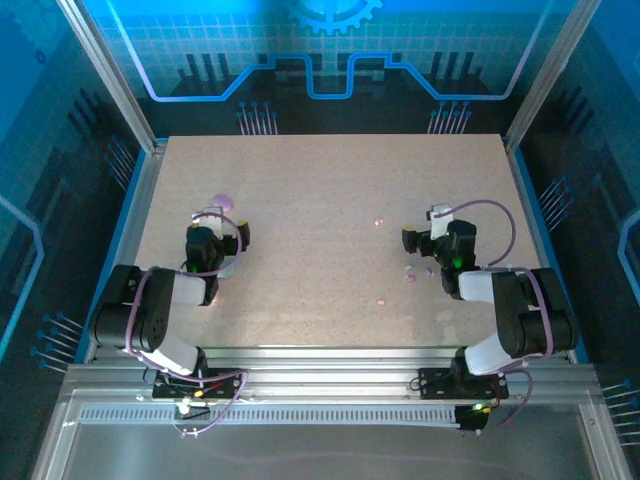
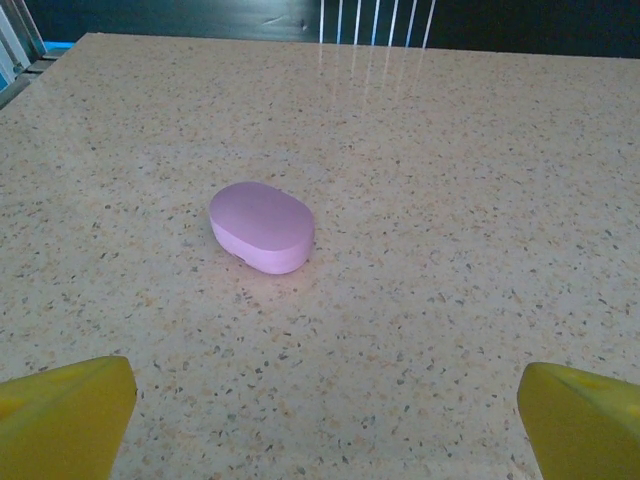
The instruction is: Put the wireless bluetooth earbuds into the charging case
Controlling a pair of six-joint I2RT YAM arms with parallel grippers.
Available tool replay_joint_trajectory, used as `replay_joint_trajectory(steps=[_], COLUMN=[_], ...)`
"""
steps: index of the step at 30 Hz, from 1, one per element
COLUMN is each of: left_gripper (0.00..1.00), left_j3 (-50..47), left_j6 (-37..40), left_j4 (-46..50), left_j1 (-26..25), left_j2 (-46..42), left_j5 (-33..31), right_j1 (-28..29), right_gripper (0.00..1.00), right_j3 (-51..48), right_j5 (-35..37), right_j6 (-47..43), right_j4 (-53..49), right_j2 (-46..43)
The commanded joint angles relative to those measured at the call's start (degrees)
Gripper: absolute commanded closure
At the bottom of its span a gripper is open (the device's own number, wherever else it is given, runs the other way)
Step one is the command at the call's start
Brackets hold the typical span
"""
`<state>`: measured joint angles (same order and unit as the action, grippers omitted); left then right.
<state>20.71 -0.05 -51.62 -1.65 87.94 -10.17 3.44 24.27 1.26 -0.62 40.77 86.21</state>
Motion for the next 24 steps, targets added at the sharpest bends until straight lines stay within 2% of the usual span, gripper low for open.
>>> replay_joint_trajectory(steps=[1,5,8,11,13,15,19,23,24], left_gripper=[0.01,0.01,0.01,0.01,0.01,0.01,0.01,0.08,0.13], left_j3=[3.53,5.98,10.05,18.13,24.03,27.58,31.17,34.12,34.58], left_j6=[-0.65,-2.62,-6.38,-12.36,-18.59,-20.30,-24.51,-29.74,-30.76], left_j4=[7.88,16.84,24.92,40.88,53.65,61.47,67.21,72.27,72.36], left_j1=[0.27,0.33,0.44,0.51,0.51,0.51,1.03,1.04,1.04], left_j2=[-5.06,-12.18,-15.87,-16.07,-14.36,-12.40,-8.38,-4.32,-3.20], left_j5=[-0.70,-5.31,-7.65,-9.24,-11.25,-11.48,-8.88,-7.05,-7.19], right_j1=[0.38,0.17,-0.06,-0.17,-0.88,-0.90,-0.97,-0.50,-0.40], right_gripper=[0.00,0.00,0.00,0.00,0.00,0.00,0.00,0.00,0.00], right_j3=[2.57,9.10,14.44,21.32,25.26,25.78,24.06,23.06,23.25], right_j5=[1.01,2.86,1.21,1.74,-3.64,-7.37,-10.41,-12.27,-12.33], right_j6=[-0.86,2.46,8.11,19.71,21.64,22.58,25.65,27.36,27.18], right_j4=[-2.59,-20.35,-33.95,-49.39,-57.88,-60.62,-60.69,-61.01,-61.84], right_j2=[-1.71,-8.11,-12.78,-16.38,-17.79,-19.99,-26.27,-29.55,-29.80])
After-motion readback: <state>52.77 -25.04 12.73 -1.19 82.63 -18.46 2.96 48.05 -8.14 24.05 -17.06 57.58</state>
